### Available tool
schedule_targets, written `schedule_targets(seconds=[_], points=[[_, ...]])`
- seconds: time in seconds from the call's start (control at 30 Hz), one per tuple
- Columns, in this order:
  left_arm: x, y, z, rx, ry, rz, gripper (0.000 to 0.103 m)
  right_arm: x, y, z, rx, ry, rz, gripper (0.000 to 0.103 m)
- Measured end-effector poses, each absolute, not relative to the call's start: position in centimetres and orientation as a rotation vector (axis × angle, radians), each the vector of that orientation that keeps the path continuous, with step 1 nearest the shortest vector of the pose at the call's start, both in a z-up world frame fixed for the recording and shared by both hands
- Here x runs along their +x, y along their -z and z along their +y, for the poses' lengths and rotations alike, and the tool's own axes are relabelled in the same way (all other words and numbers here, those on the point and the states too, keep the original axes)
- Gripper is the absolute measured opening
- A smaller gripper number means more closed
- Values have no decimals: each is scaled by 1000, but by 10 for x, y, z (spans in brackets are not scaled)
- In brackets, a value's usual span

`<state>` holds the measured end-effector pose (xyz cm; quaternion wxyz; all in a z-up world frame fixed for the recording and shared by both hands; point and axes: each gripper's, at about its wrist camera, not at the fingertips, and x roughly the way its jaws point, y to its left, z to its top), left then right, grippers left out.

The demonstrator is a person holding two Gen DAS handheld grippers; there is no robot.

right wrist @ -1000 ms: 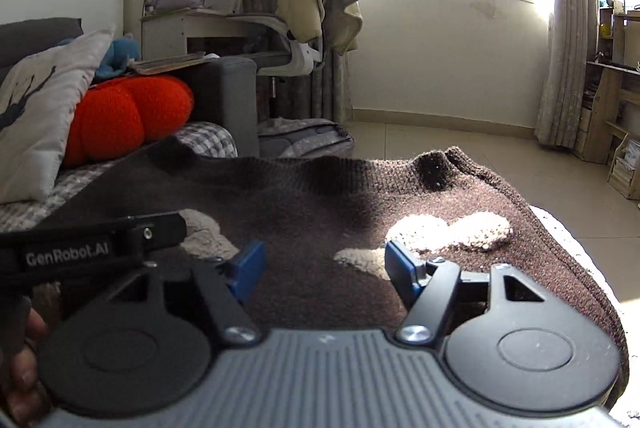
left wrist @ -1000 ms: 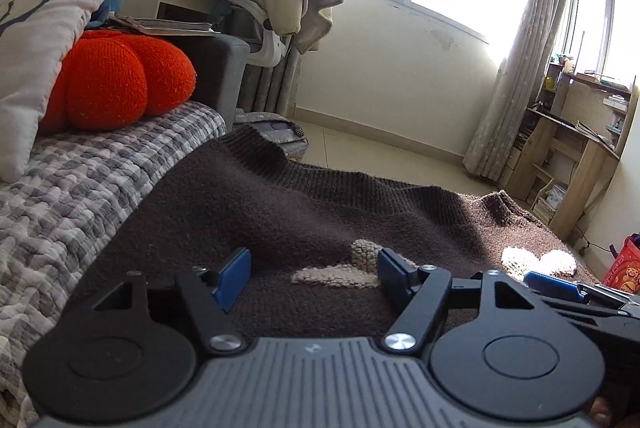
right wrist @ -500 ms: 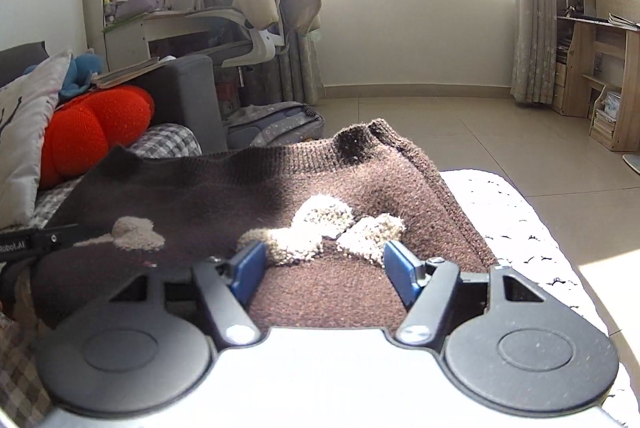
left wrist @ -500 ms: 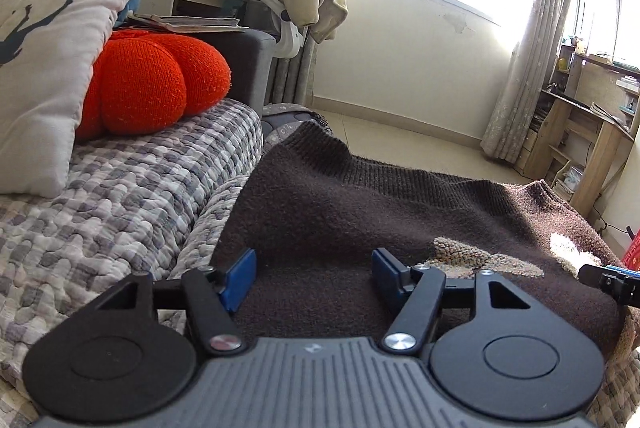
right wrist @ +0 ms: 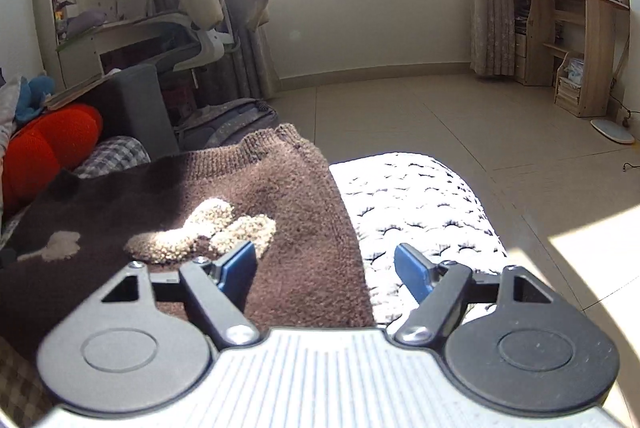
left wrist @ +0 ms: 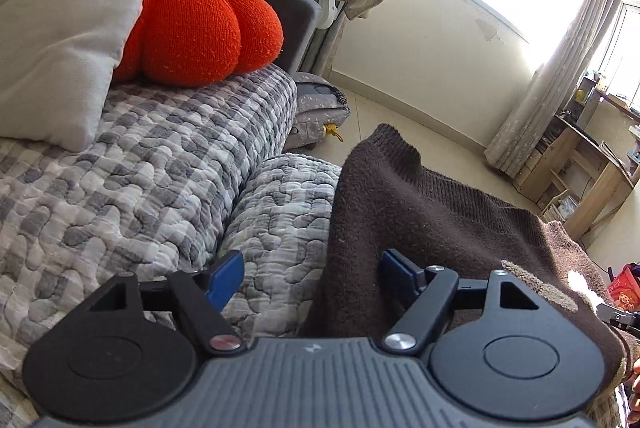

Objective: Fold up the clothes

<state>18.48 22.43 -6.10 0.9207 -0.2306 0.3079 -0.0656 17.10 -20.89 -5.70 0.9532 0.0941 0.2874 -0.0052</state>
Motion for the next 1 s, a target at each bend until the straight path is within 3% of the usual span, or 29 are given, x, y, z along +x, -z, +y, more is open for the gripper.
schedule_targets(seconds=[0.07, 0.13, 0.23, 0.47, 0.53, 0.63, 0.73, 1.0], points=[[192, 65, 235, -565, 191, 651, 47, 180, 57, -216, 245, -33, 611, 75], [197, 71, 241, -621, 235, 667, 44, 190, 60, -227, 335, -93, 643, 67], [205, 85, 254, -734, 299, 719, 45, 202, 67, -244, 473, -180, 688, 56], [209, 112, 279, -1105, 408, 770, 40, 223, 81, -271, 702, -324, 736, 54], [206, 112, 272, -1109, 422, 763, 39, 225, 82, -268, 710, -342, 746, 44], [199, 115, 265, -1149, 422, 742, 25, 227, 84, -265, 751, -370, 757, 38], [188, 114, 266, -1225, 435, 689, 22, 224, 85, -266, 826, -380, 749, 33], [147, 67, 283, -1131, 417, 589, 20, 216, 51, -241, 837, -430, 676, 30]])
